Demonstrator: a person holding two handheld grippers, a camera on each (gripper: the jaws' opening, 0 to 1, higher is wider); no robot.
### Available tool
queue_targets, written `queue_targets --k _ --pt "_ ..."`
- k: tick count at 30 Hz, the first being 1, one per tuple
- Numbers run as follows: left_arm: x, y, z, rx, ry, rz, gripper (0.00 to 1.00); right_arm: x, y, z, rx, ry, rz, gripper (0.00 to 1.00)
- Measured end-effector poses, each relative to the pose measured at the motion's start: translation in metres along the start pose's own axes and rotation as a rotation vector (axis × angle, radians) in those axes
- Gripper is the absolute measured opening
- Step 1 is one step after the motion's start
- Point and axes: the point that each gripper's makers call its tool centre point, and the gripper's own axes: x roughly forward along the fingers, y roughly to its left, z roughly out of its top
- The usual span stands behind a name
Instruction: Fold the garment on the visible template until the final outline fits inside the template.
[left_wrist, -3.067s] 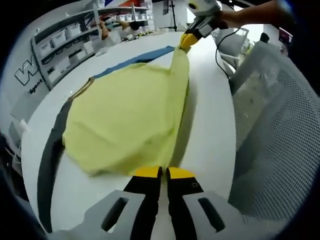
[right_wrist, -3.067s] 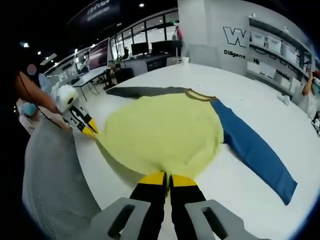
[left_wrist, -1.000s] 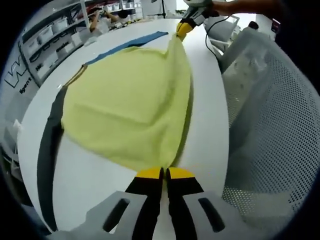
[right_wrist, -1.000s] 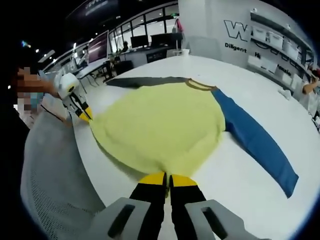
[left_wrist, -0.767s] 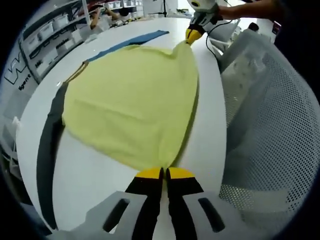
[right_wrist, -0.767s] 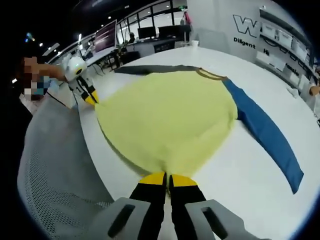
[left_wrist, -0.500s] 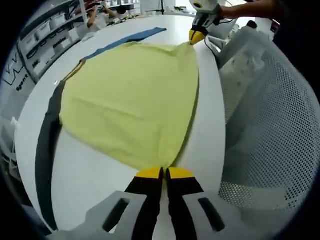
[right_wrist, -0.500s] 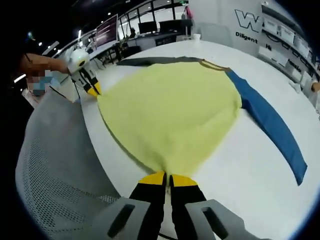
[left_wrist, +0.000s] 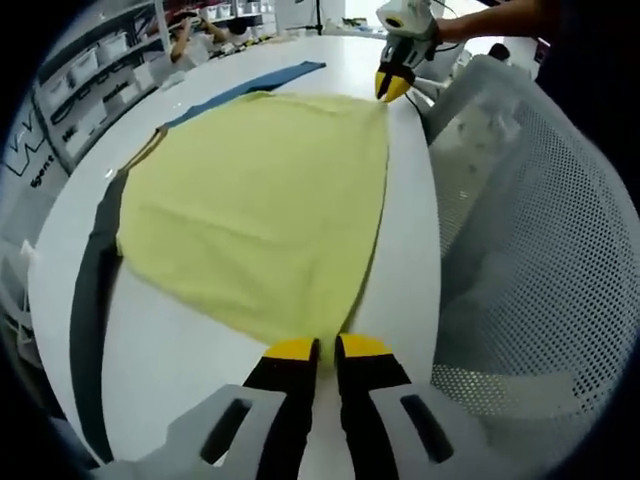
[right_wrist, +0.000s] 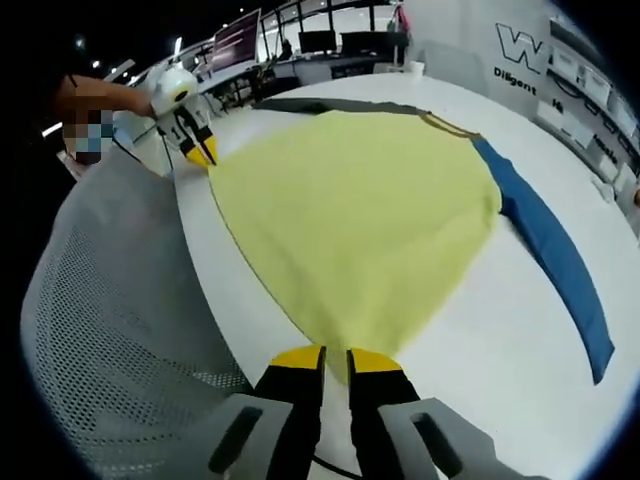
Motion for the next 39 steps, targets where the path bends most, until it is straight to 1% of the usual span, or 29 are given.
queue_targets --k 4,5,6,9,11,15,17,18,20,21,23,26,28,31,32,36,39 --pt "0.000 0.002 0.006 -0.015 -0.033 0.014 0.16 0.003 -0.004 0.004 0.005 -0.004 -0.003 0.07" --pt "-0.001 0.004 0.010 -0.028 -0.051 0.016 0.16 0.004 -0.004 0.005 0.011 -0.008 -0.004 0.08" --pt "-0.001 0.005 0.012 -0.037 -0.056 0.019 0.16 0.004 -0.006 0.005 0.016 -0.009 -0.007 0.08" --pt "-0.006 0.007 0.024 -0.031 -0.111 0.031 0.11 0.008 -0.007 0.004 0.023 -0.008 -0.010 0.08" --pt "-0.009 0.009 0.030 -0.043 -0.138 0.037 0.11 0.010 -0.008 0.001 0.023 0.000 -0.012 0.07" --pt "-0.005 0.017 0.025 -0.060 -0.121 0.060 0.13 0.014 -0.007 -0.005 0.024 0.017 -0.012 0.07" --pt "-0.002 0.019 0.023 -0.069 -0.119 0.073 0.13 0.015 -0.006 -0.008 0.022 0.027 -0.011 0.07" --pt "0.000 0.019 0.021 -0.069 -0.107 0.079 0.13 0.015 -0.006 -0.011 0.015 0.034 -0.013 0.07" --pt "0.006 0.019 0.010 -0.065 -0.058 0.085 0.14 0.015 -0.005 -0.014 -0.003 0.040 -0.023 0.07" --pt "0.010 0.017 0.008 -0.061 -0.049 0.080 0.16 0.015 -0.006 -0.010 -0.023 0.019 -0.025 0.07" --pt "0.013 0.014 0.007 -0.058 -0.038 0.074 0.16 0.014 -0.007 -0.012 0.039 0.026 -0.038 0.06" --pt "0.014 0.011 0.009 -0.048 -0.036 0.069 0.15 0.014 -0.007 -0.012 0.020 0.018 -0.036 0.06" --pt "0.013 0.011 0.009 -0.059 -0.035 0.068 0.14 0.013 -0.007 -0.013 -0.002 0.021 -0.040 0.06" --pt "0.013 0.011 0.007 -0.110 -0.035 0.055 0.13 0.013 -0.007 -0.013 -0.009 0.018 -0.039 0.06" --pt "0.013 0.008 0.006 -0.138 -0.031 0.038 0.12 0.013 -0.008 -0.013 -0.011 0.020 -0.040 0.06" --pt "0.013 0.006 0.006 -0.109 -0.034 0.044 0.11 0.013 -0.008 -0.014 -0.015 0.024 -0.039 0.06" --pt "0.013 0.006 0.006 -0.124 -0.034 0.041 0.10 0.013 -0.009 -0.013 -0.014 0.030 -0.037 0.06"
